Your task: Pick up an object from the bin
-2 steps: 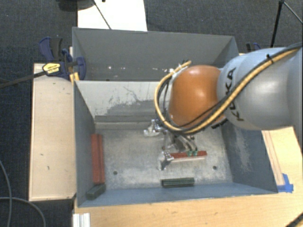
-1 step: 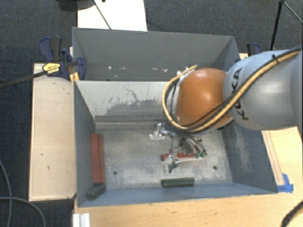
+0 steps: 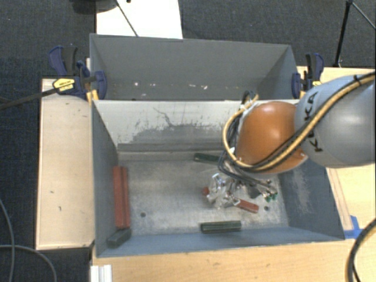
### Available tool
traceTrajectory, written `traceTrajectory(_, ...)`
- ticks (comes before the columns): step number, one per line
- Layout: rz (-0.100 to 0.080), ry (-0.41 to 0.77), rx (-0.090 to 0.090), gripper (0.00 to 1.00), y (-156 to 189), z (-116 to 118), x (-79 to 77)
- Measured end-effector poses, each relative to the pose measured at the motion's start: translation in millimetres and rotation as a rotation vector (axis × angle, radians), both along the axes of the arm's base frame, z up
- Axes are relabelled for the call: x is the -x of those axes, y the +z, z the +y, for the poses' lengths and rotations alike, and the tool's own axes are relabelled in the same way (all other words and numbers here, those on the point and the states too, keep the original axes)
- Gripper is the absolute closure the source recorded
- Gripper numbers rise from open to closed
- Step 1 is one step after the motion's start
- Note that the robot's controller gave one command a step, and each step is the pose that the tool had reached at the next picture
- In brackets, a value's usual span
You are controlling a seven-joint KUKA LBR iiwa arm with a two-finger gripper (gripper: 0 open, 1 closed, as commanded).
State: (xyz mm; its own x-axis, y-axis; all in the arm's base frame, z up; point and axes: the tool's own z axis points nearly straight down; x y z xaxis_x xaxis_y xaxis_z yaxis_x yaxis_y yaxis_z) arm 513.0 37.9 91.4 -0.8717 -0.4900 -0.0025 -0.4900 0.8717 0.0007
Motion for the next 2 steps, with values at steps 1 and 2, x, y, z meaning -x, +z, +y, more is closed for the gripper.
traceTrajectory(1,0.000,-0.001,0.000,1.00,0,0,0.0)
traceTrajectory(2,0.003,-0.021,0.000,1.00,23,-13,1.3)
